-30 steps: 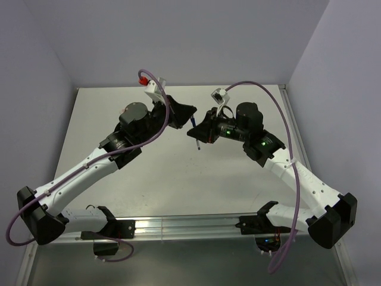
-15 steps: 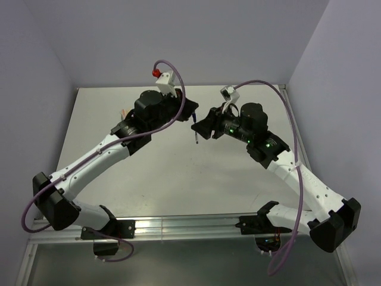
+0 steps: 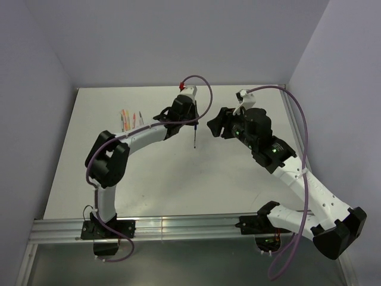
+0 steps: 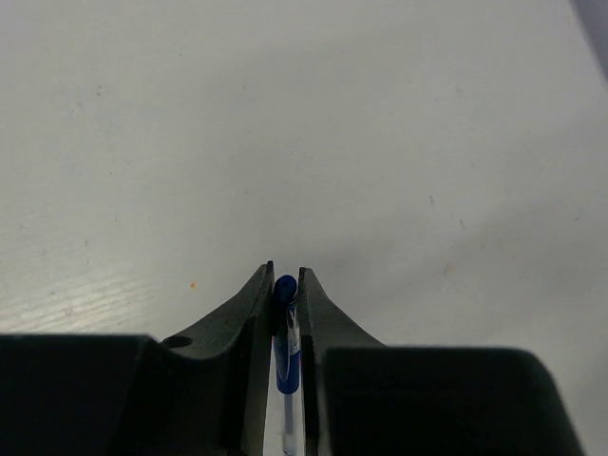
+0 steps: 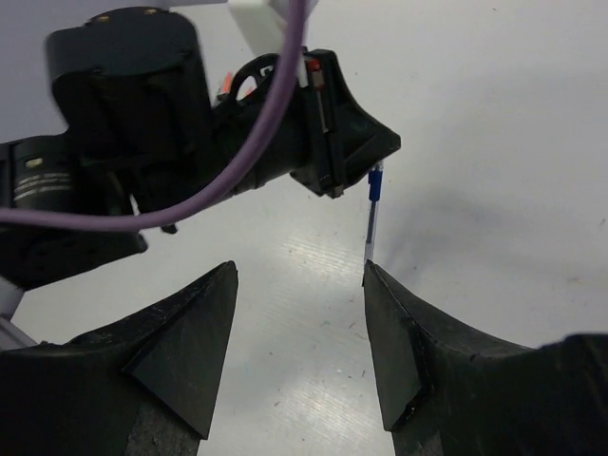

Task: Insert the pens into the pen caps
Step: Place the pen at the center of the board, then pick up the pen from the center of the board.

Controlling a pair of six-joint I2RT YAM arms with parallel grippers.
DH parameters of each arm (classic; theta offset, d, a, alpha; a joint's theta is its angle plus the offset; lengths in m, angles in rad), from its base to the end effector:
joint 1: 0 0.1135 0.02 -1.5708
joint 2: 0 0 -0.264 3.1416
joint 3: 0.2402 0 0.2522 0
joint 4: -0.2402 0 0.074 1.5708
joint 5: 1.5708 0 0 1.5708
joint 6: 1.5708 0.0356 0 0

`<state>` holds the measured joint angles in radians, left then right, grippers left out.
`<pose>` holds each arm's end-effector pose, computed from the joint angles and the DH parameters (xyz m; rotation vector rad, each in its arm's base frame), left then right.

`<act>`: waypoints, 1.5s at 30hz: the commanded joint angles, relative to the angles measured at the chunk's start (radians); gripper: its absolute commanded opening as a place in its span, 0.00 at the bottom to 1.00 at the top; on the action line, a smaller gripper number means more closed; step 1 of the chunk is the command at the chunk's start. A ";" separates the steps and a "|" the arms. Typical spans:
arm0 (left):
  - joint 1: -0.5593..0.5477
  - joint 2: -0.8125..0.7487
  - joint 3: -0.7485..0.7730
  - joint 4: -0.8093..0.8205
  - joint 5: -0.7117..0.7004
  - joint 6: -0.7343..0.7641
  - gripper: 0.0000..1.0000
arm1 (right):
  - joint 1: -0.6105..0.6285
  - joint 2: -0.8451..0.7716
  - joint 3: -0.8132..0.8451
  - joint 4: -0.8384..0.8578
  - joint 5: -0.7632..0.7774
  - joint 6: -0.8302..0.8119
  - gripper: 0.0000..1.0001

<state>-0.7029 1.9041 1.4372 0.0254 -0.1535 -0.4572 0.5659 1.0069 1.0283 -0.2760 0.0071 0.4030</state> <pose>0.3475 -0.2873 0.2596 0.1524 2.0501 -0.5808 0.1931 0.1223 0.3742 -0.1477 1.8728 0.6705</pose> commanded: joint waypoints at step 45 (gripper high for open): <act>0.217 -0.066 0.006 -0.134 0.037 -0.160 0.49 | -0.124 0.322 0.142 -0.061 0.073 0.088 0.59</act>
<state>-0.4561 1.8656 1.4132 -0.0868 -0.1505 -0.5323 0.4999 1.2022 1.1004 -0.3260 0.0563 0.4480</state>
